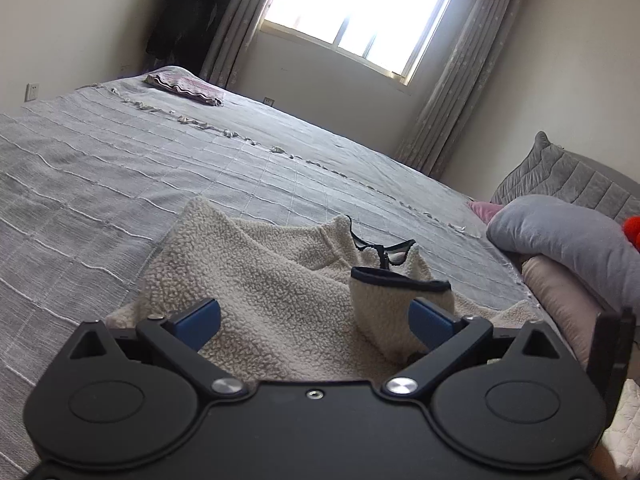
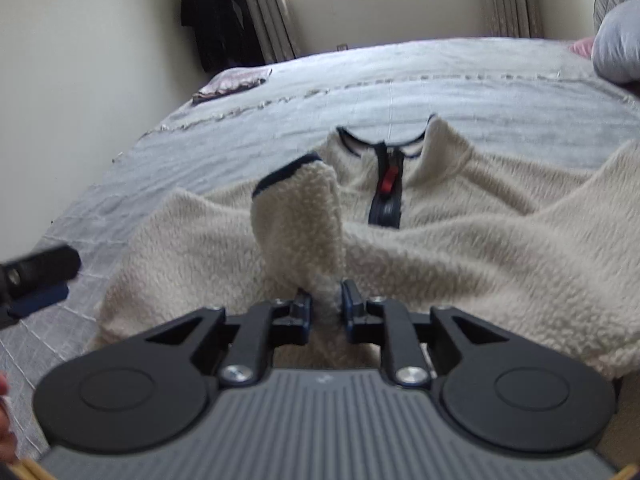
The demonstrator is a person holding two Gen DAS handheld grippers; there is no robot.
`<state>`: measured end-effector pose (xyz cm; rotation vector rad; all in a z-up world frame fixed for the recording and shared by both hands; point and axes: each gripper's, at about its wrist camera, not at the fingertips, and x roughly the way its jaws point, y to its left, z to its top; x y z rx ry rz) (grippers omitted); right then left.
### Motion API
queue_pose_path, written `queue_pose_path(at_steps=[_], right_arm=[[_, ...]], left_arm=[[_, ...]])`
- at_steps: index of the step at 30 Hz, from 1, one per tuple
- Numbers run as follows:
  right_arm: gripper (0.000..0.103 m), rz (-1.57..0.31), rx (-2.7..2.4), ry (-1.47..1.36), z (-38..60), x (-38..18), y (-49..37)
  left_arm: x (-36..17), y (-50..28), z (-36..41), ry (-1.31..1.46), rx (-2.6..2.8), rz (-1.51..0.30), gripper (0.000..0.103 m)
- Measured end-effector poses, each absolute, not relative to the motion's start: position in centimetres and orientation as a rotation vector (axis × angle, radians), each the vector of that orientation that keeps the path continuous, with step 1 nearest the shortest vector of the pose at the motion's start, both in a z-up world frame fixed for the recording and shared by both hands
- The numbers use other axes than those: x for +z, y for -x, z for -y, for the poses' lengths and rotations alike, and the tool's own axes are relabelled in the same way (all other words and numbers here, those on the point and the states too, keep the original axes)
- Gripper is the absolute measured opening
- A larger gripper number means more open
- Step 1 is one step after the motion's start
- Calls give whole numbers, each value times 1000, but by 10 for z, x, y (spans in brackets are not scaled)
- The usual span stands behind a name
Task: Fold large clothes
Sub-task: 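Lay the held sleeve across the jacket body with the right gripper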
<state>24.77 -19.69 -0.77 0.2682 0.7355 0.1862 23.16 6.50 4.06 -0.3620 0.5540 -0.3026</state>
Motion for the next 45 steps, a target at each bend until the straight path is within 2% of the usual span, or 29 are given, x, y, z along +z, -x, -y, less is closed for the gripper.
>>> queue_pose_path(at_steps=[2, 3, 4, 7, 13, 14, 16, 17, 19, 21, 26, 30, 33, 40, 45], right_arm=[[44, -737, 256, -358, 209, -10, -235], [49, -728, 285, -406, 217, -5, -227], [59, -719, 300, -456, 225, 0, -222], [60, -713, 244, -535, 255, 14, -201], [60, -684, 102, -627, 318, 11, -174], [60, -681, 69, -623, 327, 9, -171], [60, -665, -7, -606, 344, 9, -165], [60, -658, -45, -602, 353, 9, -161], [64, -638, -111, -590, 370, 10, -151], [73, -619, -198, -540, 385, 11, -143], [76, -649, -394, -393, 411, 1, -127], [76, -669, -351, -429, 421, -18, -128], [76, -671, -315, -470, 421, -31, -135], [73, -635, -316, -447, 422, -31, -137], [56, -671, -298, -250, 409, -43, -172]], left_arm=[[39, -235, -67, 409, -350, -569, 101], [38, -237, -68, 439, -371, -576, 100], [36, -240, -68, 478, -392, -585, 100], [29, -252, -62, 543, -410, -609, 99], [7, -283, -35, 555, -386, -789, 97], [4, -285, -31, 539, -379, -811, 90], [-1, -286, -24, 518, -366, -835, 62], [-1, -286, -20, 512, -373, -833, 53], [6, -282, -9, 456, -366, -800, 13], [24, -276, -2, 432, -374, -728, 7], [89, -266, -8, 453, -411, -485, 5], [117, -263, -28, 414, -355, -379, 5], [98, -271, -47, 376, -271, -404, 5], [-16, -302, -74, 266, -99, -642, 5], [-20, -296, -80, 295, -120, -623, 6]])
